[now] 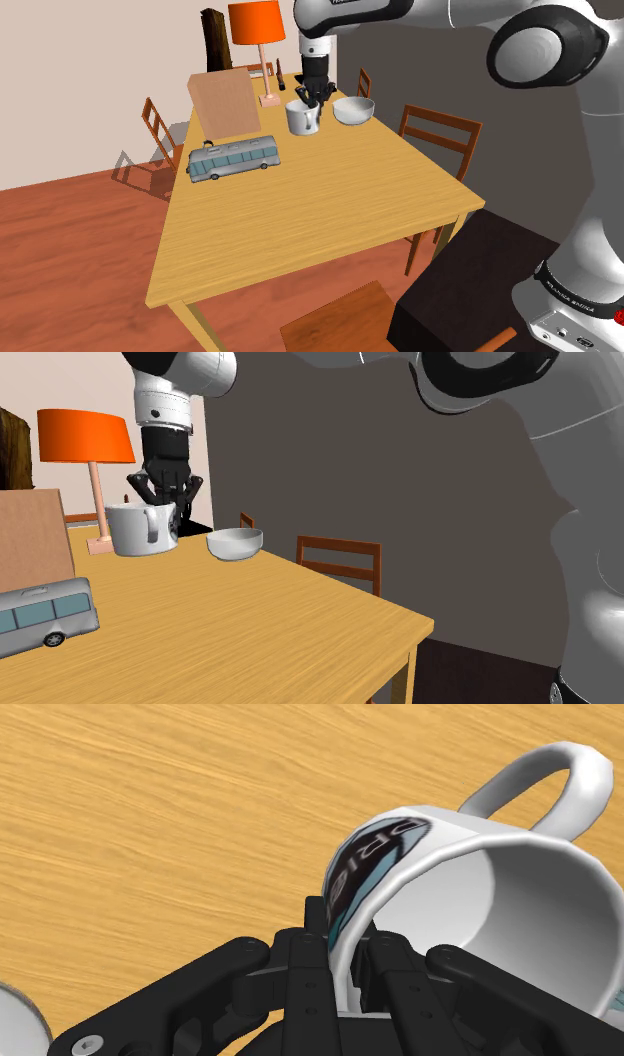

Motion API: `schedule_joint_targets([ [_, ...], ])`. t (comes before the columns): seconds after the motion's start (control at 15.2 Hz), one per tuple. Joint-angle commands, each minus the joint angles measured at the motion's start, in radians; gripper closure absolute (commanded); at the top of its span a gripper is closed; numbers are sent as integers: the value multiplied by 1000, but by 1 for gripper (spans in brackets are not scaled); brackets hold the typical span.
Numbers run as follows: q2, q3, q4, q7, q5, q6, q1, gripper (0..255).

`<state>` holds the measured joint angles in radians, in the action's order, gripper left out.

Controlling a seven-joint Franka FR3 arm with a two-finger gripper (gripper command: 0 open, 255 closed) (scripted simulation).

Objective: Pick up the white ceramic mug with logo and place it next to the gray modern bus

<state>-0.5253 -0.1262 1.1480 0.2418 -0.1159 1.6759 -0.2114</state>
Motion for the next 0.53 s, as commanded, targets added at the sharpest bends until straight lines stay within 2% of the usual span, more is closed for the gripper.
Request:
schedule_joint_targets([
  [0.0,-41,11,-67,46,2,-23,-30,255],
  [0.33,-189,33,-314,141,4,-115,-87,255],
  [0.4,-208,35,-345,149,4,-128,-91,255],
  [0.46,-197,34,-313,148,5,-106,-93,255],
])
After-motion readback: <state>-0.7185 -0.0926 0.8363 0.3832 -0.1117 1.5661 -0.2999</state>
